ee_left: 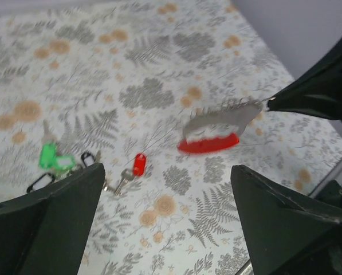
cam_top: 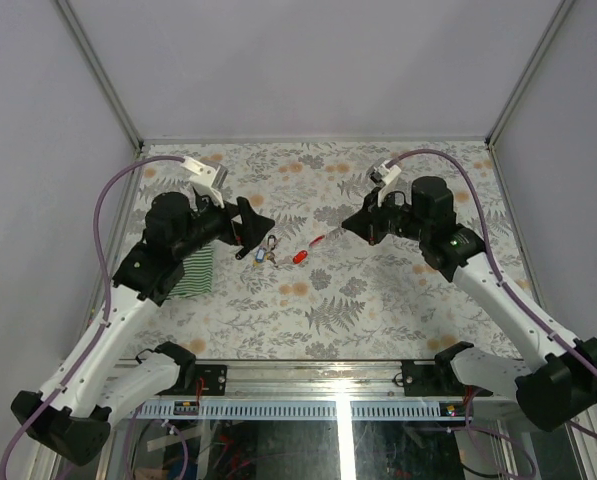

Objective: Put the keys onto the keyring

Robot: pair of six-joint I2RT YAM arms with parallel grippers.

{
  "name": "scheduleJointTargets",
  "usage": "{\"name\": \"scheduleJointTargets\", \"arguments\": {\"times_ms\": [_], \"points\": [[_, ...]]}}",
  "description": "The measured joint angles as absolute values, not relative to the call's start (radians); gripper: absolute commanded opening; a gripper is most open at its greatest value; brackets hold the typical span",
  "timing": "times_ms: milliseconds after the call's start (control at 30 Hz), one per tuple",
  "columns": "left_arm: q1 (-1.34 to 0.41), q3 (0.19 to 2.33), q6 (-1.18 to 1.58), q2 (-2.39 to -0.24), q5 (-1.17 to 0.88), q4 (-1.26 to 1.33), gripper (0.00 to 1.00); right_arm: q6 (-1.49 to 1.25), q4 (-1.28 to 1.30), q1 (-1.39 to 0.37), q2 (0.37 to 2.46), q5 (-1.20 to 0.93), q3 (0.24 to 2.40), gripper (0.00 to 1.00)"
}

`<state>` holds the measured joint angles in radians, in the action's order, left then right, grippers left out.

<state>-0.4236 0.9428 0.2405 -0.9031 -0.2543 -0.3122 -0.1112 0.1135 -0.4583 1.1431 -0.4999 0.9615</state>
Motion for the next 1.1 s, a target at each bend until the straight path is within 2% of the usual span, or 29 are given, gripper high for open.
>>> {"name": "scheduleJointTargets", "arguments": {"times_ms": [267,600,767,967,1100], "points": [[-0.459,1.105,0.171,-0.904,-0.461,-0.263,0.84,-0.145,0.016,-0.458,1.049,-0.730,0.971,0.00],[-0.599,1.221,0.155,-0.930,-0.598,-0.216,0.68,-0.397,-0.389,-0.458,0.960,-0.938,0.978,0.00],[-0.672,1.271,0.158,-0.945,-0.620,-0.187,0.59,-0.553,-0.614,-0.458,0.960,-0.982,0.979,0.00],[-0.736,1.314,0.164,-0.962,-0.644,-0.130,0.43,-0.678,-0.773,-0.458,0.972,-0.997,1.002,0.00],[-0.780,1.320,0.163,-0.979,-0.648,-0.101,0.39,-0.714,-0.816,-0.458,0.979,-0.997,1.010,0.00]]}}
